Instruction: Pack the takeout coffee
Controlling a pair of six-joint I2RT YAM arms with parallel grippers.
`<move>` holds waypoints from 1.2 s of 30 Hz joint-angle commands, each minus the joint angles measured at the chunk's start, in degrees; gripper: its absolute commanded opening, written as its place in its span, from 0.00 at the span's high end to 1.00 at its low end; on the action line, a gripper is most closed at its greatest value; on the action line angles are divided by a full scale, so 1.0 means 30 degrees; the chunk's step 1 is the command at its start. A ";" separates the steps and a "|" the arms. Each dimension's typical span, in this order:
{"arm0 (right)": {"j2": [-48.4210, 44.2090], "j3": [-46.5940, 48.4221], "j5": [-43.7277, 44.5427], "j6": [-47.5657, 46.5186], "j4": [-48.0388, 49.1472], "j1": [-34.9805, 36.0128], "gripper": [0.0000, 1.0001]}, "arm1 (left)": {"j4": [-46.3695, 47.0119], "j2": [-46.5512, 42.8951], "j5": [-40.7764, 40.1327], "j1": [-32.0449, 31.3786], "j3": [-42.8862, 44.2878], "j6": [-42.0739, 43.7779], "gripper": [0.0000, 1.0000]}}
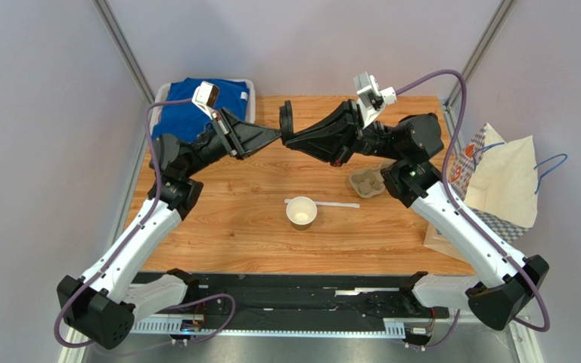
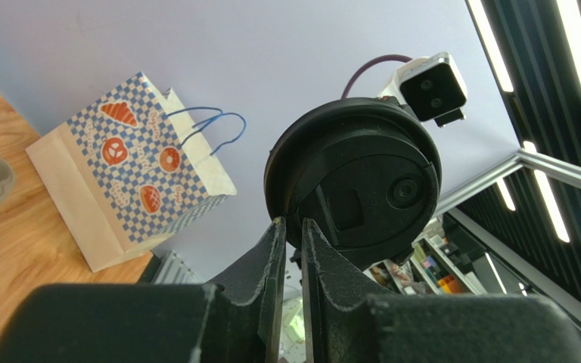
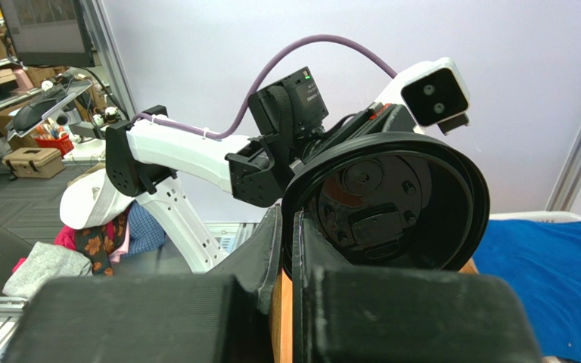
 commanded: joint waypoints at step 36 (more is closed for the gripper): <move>-0.4213 -0.0062 1.0055 -0.6018 -1.4436 -0.1650 0.13 | -1.4852 -0.0695 0.0509 -0.0260 0.1821 1.2719 1.00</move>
